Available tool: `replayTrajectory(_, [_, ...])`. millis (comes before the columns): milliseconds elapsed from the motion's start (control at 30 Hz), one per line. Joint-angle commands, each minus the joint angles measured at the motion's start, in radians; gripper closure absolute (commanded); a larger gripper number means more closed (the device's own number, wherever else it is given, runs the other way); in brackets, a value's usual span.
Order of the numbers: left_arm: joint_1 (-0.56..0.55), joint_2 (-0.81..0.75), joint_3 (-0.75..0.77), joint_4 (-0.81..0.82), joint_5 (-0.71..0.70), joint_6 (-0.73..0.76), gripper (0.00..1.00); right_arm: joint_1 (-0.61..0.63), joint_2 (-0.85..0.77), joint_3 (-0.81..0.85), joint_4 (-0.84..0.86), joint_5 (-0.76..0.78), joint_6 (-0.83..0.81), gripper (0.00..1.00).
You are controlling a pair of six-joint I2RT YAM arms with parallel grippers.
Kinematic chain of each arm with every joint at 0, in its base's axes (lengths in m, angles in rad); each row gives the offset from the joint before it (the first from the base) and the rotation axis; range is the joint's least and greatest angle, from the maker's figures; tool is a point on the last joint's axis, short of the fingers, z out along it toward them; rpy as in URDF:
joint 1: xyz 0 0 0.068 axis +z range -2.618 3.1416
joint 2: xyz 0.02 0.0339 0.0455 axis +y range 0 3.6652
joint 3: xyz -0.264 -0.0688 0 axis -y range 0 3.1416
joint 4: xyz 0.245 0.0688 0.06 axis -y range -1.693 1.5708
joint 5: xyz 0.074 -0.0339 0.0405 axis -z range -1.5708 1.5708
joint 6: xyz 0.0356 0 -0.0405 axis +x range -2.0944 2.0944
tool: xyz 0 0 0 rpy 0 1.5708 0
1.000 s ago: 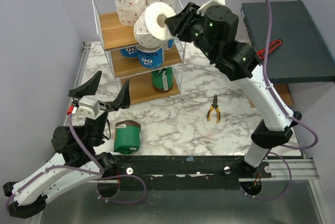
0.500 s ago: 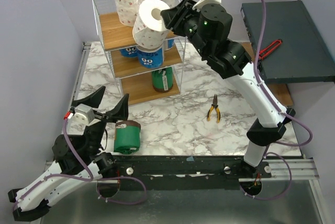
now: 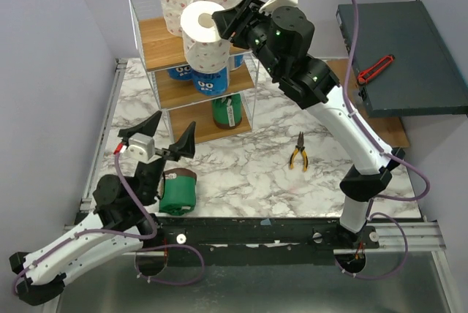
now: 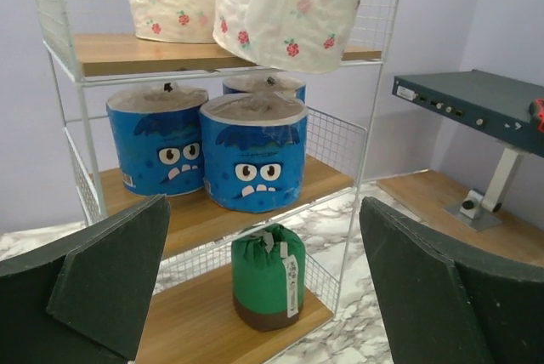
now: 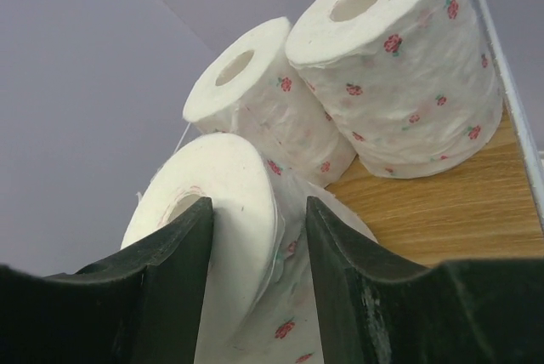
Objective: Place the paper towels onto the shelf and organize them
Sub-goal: Place the paper towel on the shelf.
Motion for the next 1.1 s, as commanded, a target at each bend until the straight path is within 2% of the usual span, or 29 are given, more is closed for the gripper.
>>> replayTrajectory(0, [0.000, 0.136, 0.070, 0.182, -0.014, 0.103, 0.01, 0.001, 0.031, -0.027, -0.010, -0.036, -0.002, 0.50])
replayTrajectory(200, [0.010, 0.375, 0.220, 0.319, -0.093, 0.225, 0.01, 0.000, 0.056, -0.018, -0.018, -0.050, 0.006, 0.47])
replayTrajectory(333, [0.044, 0.456, 0.263, 0.401, -0.070, 0.231, 0.01, 0.000, 0.059, -0.022, -0.023, -0.053, 0.008, 0.46])
replayTrajectory(667, [0.133, 0.570, 0.360, 0.422, 0.004, 0.221, 0.01, 0.001, 0.060, -0.041, -0.031, -0.062, 0.007, 0.42])
replayTrajectory(1067, [0.184, 0.619, 0.410, 0.354, 0.200, 0.073, 0.01, 0.000, 0.051, -0.058, -0.028, -0.075, 0.002, 0.41])
